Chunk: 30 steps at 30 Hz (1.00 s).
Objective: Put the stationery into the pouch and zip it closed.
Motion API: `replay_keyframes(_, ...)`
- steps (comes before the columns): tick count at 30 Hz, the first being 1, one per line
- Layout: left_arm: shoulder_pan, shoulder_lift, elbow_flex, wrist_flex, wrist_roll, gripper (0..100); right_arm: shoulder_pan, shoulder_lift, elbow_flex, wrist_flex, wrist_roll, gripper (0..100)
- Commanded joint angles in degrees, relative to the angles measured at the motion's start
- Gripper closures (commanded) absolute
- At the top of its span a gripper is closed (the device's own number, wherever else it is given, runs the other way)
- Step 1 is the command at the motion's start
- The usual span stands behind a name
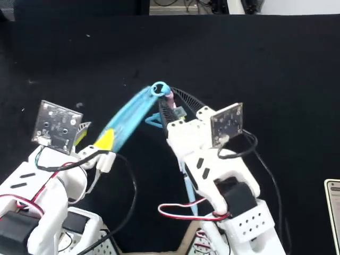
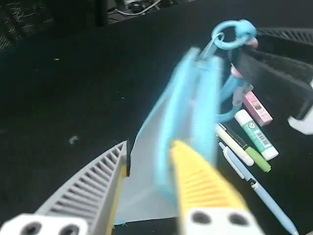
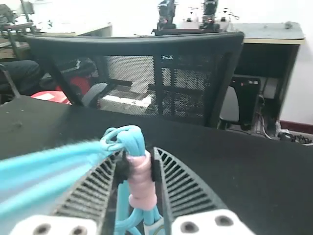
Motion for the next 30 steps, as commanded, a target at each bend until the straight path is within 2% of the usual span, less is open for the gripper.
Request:
replay_keyframes(1,-0.92,0.09,-4.09,0.97,3.43,78,-2.29,-1.1,-1.27,0.09,0.62,98.8)
replay_keyframes(13,-0.66,0.97,-14.37,10.29,4.31,78,-3.34,-1.1,1.1,-3.87,0.62,98.8)
replay_keyframes(20,-0.92,13.1,-20.26,16.35,8.53,78,-3.34,-1.1,1.1,-3.87,0.62,98.8)
replay_keyframes(23,-0.92,16.53,-21.32,16.35,11.25,78,-3.34,-1.1,1.1,-3.87,0.62,98.8)
replay_keyframes(30,-1.01,14.51,-21.58,16.35,14.15,78,-3.34,-1.1,1.19,-3.87,0.62,98.8)
